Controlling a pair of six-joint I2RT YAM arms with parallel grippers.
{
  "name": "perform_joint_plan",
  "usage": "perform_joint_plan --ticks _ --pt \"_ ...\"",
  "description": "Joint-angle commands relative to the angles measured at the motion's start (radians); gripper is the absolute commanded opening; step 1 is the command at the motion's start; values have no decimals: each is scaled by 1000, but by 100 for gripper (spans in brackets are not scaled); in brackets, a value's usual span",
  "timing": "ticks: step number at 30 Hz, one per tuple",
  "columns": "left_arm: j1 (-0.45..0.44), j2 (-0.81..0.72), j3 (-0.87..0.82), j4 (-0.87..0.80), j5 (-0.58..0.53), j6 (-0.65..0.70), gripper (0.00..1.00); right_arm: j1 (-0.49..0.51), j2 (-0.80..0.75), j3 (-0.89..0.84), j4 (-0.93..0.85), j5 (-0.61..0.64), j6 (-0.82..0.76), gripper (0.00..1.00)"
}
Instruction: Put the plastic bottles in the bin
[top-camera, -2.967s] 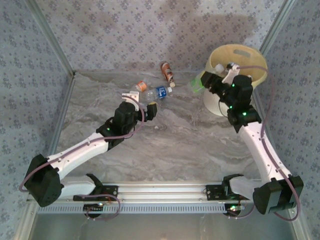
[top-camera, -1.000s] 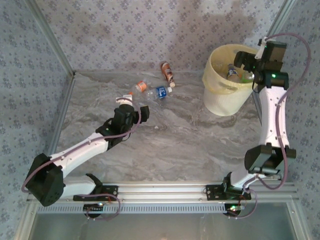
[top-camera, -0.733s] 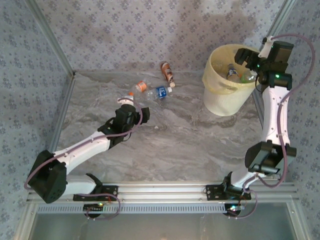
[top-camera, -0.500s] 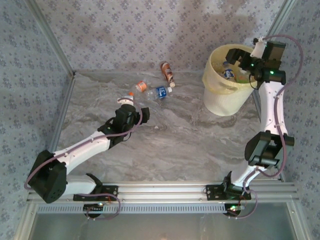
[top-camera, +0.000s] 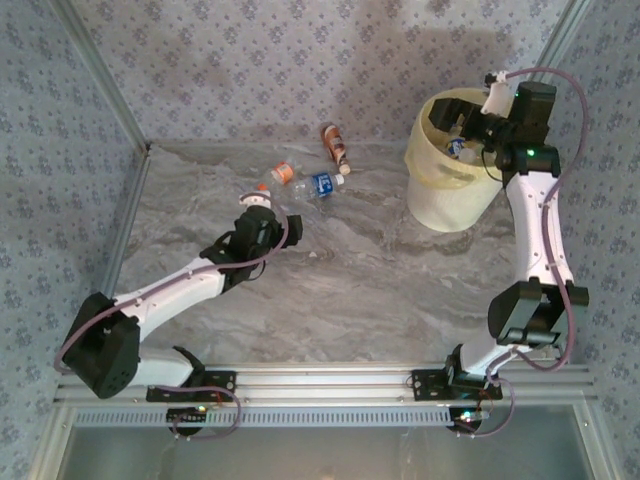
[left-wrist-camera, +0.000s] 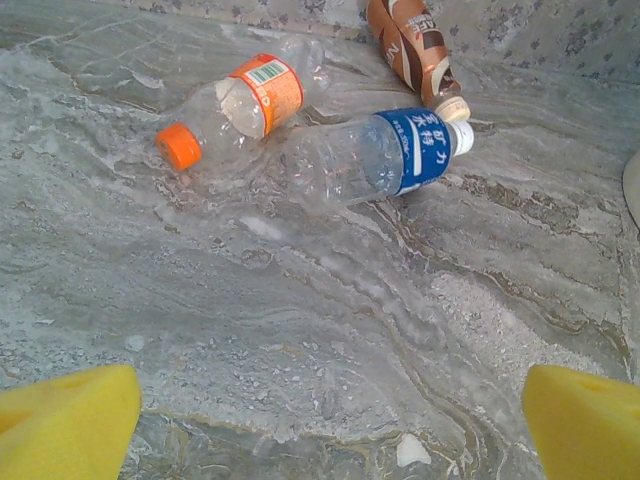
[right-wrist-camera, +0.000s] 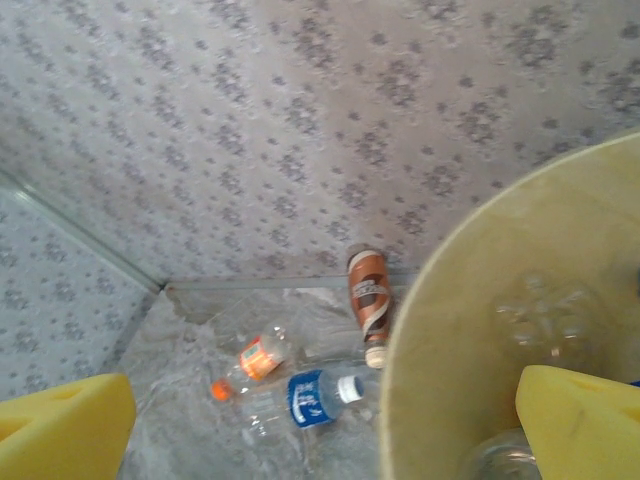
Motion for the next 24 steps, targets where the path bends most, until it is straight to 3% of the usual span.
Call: perform_joint_plan --ticks 1,6,15,19,24 --pt "10 18 57 -30 17 2 98 14 -73 -32 31 7 9 100" --pt "69 82 141 -96 56 74 98 25 -209 -190 108 95 27 100" --pt "212 336 411 -268 169 208 98 75 -497 -510 330 38 87 100" --pt "269 455 542 -362 191 227 98 123 -591 -612 321 36 47 100" --pt "351 555 666 -432 301 250 98 174 -677 -702 323 92 25 100"
